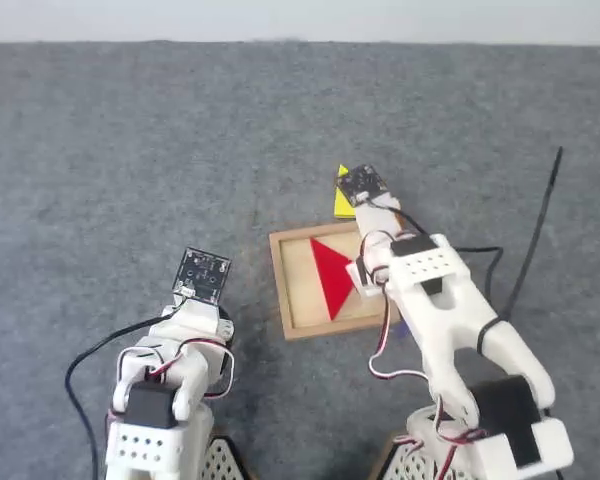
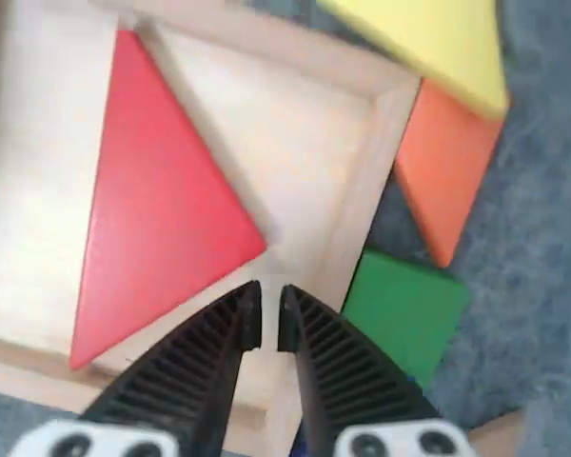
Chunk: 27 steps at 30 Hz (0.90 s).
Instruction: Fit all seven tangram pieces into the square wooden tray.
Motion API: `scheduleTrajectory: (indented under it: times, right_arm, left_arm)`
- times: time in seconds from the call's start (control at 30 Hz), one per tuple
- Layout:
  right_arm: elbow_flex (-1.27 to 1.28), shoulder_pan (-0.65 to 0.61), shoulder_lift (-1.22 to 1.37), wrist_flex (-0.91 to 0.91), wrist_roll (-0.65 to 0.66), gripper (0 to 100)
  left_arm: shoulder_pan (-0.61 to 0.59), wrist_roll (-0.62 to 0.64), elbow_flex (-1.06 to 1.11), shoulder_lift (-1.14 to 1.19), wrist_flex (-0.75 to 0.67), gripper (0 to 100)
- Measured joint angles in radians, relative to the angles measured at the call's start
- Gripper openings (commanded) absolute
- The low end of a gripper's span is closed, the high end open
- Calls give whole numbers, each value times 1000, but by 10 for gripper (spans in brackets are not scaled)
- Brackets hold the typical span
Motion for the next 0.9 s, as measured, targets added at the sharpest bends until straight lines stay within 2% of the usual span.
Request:
scheduleTrajectory:
  times: [0.3,0.67,0.9]
  right_arm:
    - [-175,-14,250,0,-6,56]
    - [-207,-216,259,43,-8,56]
    - [-207,-264,250,46,-8,56]
  left_arm:
    - [2,0,0,0,0,19]
    - [2,0,0,0,0,19]
    - [0,0,0,0,0,19]
